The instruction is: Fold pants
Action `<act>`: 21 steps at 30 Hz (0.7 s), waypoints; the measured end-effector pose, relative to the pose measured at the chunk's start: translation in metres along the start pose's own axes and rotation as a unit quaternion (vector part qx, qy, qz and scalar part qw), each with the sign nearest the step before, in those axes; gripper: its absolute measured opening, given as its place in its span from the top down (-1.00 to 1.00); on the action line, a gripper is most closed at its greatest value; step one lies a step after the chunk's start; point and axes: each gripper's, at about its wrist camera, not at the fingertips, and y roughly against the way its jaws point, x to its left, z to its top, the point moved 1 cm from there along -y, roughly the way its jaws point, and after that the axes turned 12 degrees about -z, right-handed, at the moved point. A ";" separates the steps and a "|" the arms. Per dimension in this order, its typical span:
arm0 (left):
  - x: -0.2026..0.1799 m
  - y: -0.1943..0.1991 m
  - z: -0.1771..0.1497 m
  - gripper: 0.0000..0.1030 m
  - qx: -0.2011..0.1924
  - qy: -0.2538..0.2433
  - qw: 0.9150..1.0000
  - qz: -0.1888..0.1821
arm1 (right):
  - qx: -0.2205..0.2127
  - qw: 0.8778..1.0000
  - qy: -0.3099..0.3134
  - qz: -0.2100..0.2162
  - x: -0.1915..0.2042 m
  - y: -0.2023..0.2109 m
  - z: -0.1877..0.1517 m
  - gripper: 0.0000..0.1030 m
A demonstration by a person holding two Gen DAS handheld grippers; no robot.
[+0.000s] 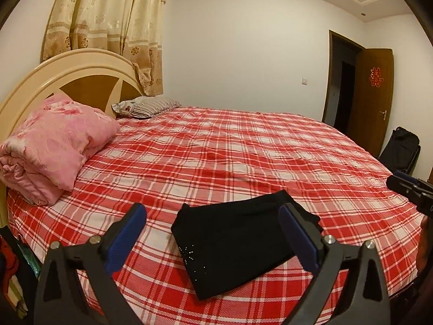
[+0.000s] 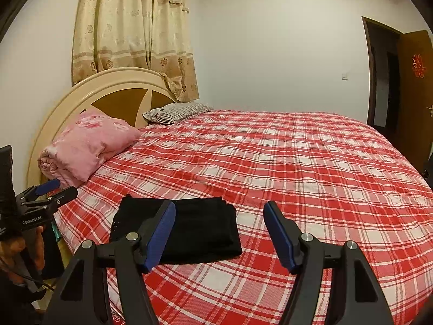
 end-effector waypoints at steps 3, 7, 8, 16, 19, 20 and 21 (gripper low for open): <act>-0.001 -0.001 -0.001 -0.98 0.001 -0.001 1.000 0.000 | 0.004 1.000 -0.004 0.000 -0.001 -0.002 -0.001 -0.34; 0.000 -0.001 -0.002 -0.99 0.004 -0.001 1.000 0.001 | 0.006 1.000 -0.003 0.001 -0.001 -0.003 -0.002 -0.34; 0.000 -0.001 -0.001 -0.98 0.004 0.000 1.000 0.001 | 0.006 1.000 -0.002 0.001 0.000 -0.003 -0.003 -0.34; -0.001 -0.002 -0.001 -0.98 0.008 -0.002 1.000 -0.002 | 0.008 1.000 0.000 0.004 0.003 -0.005 -0.004 -0.34; -0.001 -0.001 -0.001 -1.00 0.007 -0.001 1.000 -0.003 | 0.009 1.000 -0.001 0.004 0.003 -0.005 -0.004 -0.34; -0.001 0.000 -0.001 -1.00 0.006 0.000 1.000 -0.002 | 0.009 1.000 -0.002 0.005 0.004 -0.005 -0.004 -0.34; -0.001 -0.002 -0.001 -1.00 0.007 0.000 1.000 -0.002 | 0.008 1.000 -0.002 0.005 0.003 -0.005 -0.004 -0.34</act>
